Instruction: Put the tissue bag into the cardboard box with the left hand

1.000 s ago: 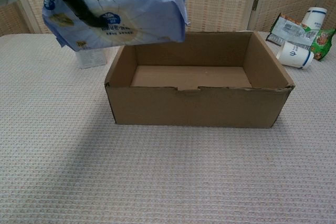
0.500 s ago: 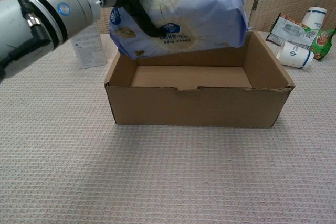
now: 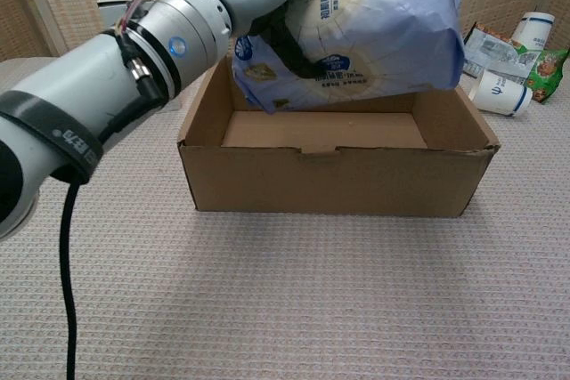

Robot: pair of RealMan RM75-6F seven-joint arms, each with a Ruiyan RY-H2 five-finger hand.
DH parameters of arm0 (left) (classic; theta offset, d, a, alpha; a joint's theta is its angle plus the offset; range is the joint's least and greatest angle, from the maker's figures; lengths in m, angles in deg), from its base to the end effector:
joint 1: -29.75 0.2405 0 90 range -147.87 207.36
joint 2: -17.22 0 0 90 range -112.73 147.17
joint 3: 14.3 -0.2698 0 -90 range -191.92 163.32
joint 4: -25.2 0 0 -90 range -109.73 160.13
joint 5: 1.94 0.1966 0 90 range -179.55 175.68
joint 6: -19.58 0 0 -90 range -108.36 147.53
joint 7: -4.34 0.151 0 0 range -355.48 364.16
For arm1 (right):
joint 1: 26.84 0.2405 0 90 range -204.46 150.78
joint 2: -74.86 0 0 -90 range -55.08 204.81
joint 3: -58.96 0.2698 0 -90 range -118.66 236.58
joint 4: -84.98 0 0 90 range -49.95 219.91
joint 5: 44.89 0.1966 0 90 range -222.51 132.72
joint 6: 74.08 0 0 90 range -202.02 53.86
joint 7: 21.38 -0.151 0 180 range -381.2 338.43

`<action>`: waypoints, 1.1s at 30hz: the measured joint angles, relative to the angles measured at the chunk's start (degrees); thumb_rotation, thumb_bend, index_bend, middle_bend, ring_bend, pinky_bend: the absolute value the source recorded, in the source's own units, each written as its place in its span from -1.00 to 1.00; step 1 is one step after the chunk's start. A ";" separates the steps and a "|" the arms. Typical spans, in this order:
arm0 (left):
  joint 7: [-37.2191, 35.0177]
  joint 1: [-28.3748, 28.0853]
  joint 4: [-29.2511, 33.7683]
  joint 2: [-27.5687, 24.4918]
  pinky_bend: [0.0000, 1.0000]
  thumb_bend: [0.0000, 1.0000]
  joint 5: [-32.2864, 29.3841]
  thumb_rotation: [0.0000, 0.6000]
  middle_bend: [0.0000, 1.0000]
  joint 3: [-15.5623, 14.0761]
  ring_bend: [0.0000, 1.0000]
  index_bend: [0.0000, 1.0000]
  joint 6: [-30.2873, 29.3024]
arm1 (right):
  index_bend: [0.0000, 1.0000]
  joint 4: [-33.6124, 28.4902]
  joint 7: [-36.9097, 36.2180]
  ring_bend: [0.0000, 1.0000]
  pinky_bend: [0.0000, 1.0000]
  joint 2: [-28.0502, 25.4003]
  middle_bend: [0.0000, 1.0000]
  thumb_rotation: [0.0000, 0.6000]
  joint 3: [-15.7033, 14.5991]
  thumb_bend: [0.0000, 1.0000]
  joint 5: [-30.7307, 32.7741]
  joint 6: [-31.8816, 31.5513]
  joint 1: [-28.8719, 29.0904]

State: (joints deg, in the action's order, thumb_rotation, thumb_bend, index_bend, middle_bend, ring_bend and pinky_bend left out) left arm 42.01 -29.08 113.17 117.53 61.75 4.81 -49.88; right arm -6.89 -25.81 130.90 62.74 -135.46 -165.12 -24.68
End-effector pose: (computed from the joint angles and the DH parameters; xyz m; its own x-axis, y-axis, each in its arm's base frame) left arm 0.0157 0.3618 -0.0096 0.3672 -0.1171 0.9227 0.7433 -0.5594 -0.3668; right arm -0.3133 -0.1753 0.2348 0.4587 0.1002 0.8829 -0.8838 -0.0519 0.4650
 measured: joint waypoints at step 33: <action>-2.60 20.45 15.77 -29.48 -0.64 -0.64 6.03 1.00 -1.00 -9.10 -1.00 -1.00 -11.75 | -0.88 -0.87 1.07 -1.00 -1.00 0.11 -0.94 1.00 -1.07 -1.00 -2.33 -0.77 -0.42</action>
State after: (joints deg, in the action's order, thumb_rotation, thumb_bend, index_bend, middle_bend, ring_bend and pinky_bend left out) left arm 39.41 -8.63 128.94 88.05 67.77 -4.29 -61.63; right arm -7.75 -24.74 131.01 61.67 -137.79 -165.89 -25.10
